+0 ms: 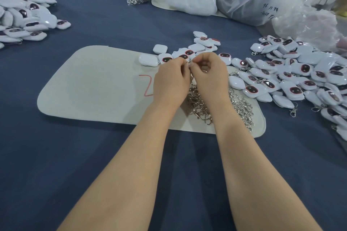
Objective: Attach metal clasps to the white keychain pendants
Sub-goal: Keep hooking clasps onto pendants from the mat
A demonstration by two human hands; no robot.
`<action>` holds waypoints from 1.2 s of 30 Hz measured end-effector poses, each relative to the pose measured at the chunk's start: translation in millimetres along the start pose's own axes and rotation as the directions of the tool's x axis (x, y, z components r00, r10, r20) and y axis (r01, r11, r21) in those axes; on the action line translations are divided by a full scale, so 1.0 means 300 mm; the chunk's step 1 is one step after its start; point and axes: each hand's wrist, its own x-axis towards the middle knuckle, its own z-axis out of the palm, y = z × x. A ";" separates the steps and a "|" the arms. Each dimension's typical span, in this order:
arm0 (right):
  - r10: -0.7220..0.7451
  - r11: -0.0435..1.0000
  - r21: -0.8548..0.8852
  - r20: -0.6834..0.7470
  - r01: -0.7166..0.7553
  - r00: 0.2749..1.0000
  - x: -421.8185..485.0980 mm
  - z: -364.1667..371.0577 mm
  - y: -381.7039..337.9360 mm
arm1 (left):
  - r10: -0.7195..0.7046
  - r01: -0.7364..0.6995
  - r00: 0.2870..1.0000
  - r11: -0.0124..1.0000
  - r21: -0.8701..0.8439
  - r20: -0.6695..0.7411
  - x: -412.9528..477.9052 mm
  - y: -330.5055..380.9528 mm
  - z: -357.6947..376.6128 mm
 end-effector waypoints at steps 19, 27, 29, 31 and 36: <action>-0.042 0.988 -0.153 -0.123 0.023 0.992 -0.005 -0.020 0.019 | -0.146 0.158 0.987 0.914 -0.373 0.060 0.027 -0.011 -0.007; -0.042 0.983 -0.185 -0.148 0.015 0.988 -0.002 -0.009 0.025 | -0.310 0.317 0.943 0.725 -0.611 0.122 0.020 0.009 -0.006; -0.044 0.982 -0.186 -0.145 0.017 0.988 -0.002 -0.007 0.023 | -0.310 0.337 0.937 0.672 -0.659 0.163 0.014 0.012 -0.005; -0.047 0.983 -0.185 -0.140 0.021 0.989 -0.004 -0.003 0.020 | -0.290 0.334 0.941 0.708 -0.622 0.174 0.012 0.014 -0.002; -0.053 0.984 -0.175 -0.124 0.030 0.991 -0.007 -0.001 0.013 | -0.278 0.336 0.942 0.756 -0.561 0.190 0.017 0.011 0.001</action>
